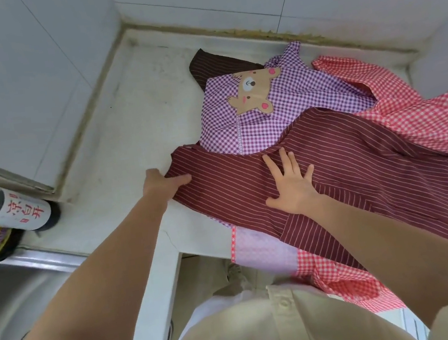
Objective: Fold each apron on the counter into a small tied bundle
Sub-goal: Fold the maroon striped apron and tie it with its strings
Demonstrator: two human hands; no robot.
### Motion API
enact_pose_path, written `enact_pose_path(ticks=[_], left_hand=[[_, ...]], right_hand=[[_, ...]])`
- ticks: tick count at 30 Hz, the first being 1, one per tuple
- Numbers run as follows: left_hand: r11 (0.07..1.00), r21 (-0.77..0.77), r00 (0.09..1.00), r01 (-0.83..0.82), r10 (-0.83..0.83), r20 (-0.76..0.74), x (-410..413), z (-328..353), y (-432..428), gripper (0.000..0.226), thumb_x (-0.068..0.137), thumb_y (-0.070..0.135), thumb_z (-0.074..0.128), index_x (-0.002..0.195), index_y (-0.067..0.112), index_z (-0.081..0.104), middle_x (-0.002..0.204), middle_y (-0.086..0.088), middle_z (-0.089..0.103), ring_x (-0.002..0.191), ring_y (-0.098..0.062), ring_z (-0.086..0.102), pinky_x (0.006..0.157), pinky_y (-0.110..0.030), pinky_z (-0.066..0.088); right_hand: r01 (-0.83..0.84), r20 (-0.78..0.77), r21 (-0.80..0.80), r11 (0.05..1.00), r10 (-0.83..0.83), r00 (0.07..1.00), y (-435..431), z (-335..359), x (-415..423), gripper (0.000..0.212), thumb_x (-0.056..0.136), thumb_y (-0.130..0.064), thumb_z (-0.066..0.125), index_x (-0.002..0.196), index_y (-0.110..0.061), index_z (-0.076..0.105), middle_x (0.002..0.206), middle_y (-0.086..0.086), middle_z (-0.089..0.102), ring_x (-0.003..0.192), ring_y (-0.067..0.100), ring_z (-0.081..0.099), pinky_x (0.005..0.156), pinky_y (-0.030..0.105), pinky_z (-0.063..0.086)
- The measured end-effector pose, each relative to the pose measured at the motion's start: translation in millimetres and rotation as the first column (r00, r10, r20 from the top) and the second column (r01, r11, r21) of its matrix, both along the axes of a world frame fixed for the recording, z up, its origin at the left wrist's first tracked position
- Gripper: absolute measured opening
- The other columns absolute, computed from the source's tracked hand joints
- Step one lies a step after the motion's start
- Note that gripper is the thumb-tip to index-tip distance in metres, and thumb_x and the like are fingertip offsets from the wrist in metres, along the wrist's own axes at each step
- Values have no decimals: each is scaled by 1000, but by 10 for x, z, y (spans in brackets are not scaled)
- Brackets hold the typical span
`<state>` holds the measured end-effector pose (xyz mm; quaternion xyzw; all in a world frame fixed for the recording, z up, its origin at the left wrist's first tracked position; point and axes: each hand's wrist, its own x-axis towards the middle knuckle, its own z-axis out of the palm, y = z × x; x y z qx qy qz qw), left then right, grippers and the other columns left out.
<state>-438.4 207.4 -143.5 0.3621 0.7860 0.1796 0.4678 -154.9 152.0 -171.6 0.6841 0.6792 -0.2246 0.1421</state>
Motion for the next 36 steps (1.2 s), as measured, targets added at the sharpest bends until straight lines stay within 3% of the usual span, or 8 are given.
enact_pose_path(ticks=[6, 10, 14, 18, 23, 29, 33, 36], left_hand=[[954, 127, 780, 270, -140, -610, 134, 25, -121, 53, 76, 10, 65, 127, 14, 50, 125, -13, 51, 117, -33, 44, 96, -39, 37], [667, 376, 713, 644, -346, -610, 380, 13, -130, 36, 83, 13, 61, 119, 17, 59, 121, -9, 54, 114, -28, 48, 98, -39, 41], [382, -59, 279, 922, -765, -581, 646, -87, -120, 52, 91, 33, 59, 141, 26, 44, 140, -3, 44, 127, -25, 42, 107, -41, 37], [515, 9, 357, 857, -581, -732, 820, -97, -66, 33, 92, 28, 55, 123, 16, 57, 123, -10, 54, 115, -27, 47, 96, -38, 40], [366, 359, 511, 858, -557, -654, 1220, -2, 128, 28, 86, 15, 62, 113, 12, 63, 115, -9, 58, 109, -27, 48, 92, -39, 42], [411, 174, 426, 895, -671, -607, 1751, -99, 413, 55, 90, 41, 62, 134, 13, 47, 129, -10, 57, 121, -30, 47, 103, -43, 36], [409, 176, 433, 896, -710, -555, 1777, -143, 563, 31, 89, 40, 66, 111, 19, 65, 100, -2, 65, 102, -25, 59, 91, -38, 46], [398, 198, 445, 896, -787, -427, 1669, -99, 596, 26, 87, 38, 69, 102, 17, 66, 93, 5, 58, 91, -15, 55, 83, -27, 43]], right_hand=[[-18, 2, 16, 1000, 18, 1000, -10, -33, 15, 119, 77, -72, 60, 148, -34, -28, 158, 11, -29, 147, 33, -23, 111, 71, -1], [-23, -29, 79, 997, 25, 999, -25, -25, 18, 111, 80, -69, 59, 151, -36, -20, 161, 6, -21, 149, 31, -15, 114, 68, 1], [-22, -95, 214, 977, 43, 995, -9, 37, 153, 106, 86, -58, 61, 153, -33, -16, 163, 2, -19, 148, 32, 17, 117, 55, 24], [197, -379, 250, 948, -91, 921, 116, 164, 362, 89, 92, -34, 63, 156, -27, 2, 164, -1, 0, 134, 26, 44, 108, 47, 42], [371, -474, 422, 827, -147, 868, 257, 420, 646, 53, 94, -15, 57, 145, -14, 39, 144, 5, 41, 116, 15, 56, 99, 38, 49], [404, -236, 501, 766, -328, 915, 613, 595, 1034, 55, 95, -24, 55, 145, -14, 37, 145, 9, 45, 135, 27, 37, 114, 44, 27], [432, -79, 268, 861, -427, 901, 806, 610, 1127, 47, 97, -37, 52, 139, -16, 46, 132, 9, 57, 126, 29, 47, 110, 48, 25], [384, -178, 280, 880, -345, 922, 938, 622, 1134, 23, 96, -25, 53, 115, -17, 64, 114, 3, 66, 109, 24, 57, 105, 42, 26]])
